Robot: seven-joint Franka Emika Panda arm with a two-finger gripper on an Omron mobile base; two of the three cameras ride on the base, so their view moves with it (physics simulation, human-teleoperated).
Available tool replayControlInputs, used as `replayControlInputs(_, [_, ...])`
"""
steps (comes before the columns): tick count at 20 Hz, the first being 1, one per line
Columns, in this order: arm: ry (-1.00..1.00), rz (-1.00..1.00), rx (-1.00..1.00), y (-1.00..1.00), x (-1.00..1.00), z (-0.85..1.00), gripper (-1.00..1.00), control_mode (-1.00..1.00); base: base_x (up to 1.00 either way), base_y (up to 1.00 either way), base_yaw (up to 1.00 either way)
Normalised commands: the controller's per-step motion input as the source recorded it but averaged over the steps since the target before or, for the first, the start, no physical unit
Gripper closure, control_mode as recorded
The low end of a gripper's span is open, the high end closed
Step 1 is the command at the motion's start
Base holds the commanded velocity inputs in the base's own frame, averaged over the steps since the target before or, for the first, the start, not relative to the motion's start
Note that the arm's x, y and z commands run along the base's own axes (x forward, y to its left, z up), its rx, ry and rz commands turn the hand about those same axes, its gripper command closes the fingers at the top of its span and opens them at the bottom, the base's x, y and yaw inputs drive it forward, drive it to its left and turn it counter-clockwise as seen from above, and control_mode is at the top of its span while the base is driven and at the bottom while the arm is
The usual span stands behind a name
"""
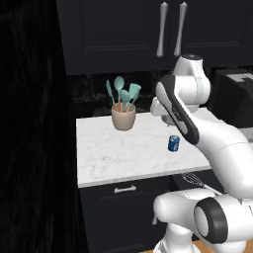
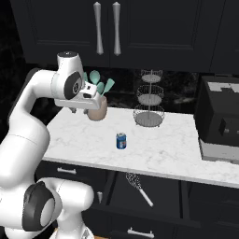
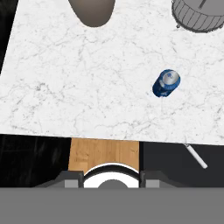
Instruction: Pick the whisk from the drawer and place it on the counter.
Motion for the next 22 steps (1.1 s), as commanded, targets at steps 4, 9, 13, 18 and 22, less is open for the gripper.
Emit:
replayControlInputs(4, [0.0,0.0,0.0,0.0,0.0,0.0,-1.0,1.0,0.0,0.0,0.0])
replayControlInputs(9, [0.0,0.0,0.0,0.0,0.0,0.0,-1.0,1.0,0.0,0.0,0.0])
replayControlInputs(13, [0.0,0.0,0.0,0.0,0.0,0.0,-1.0,1.0,0.0,0.09,0.0])
replayControlInputs(18, [0.0,0.0,0.0,0.0,0.0,0.0,-1.0,1.0,0.01,0.47,0.0])
replayControlInputs(22, [0.0,0.0,0.0,0.0,0.0,0.0,-1.0,1.0,0.11,0.38,0.0])
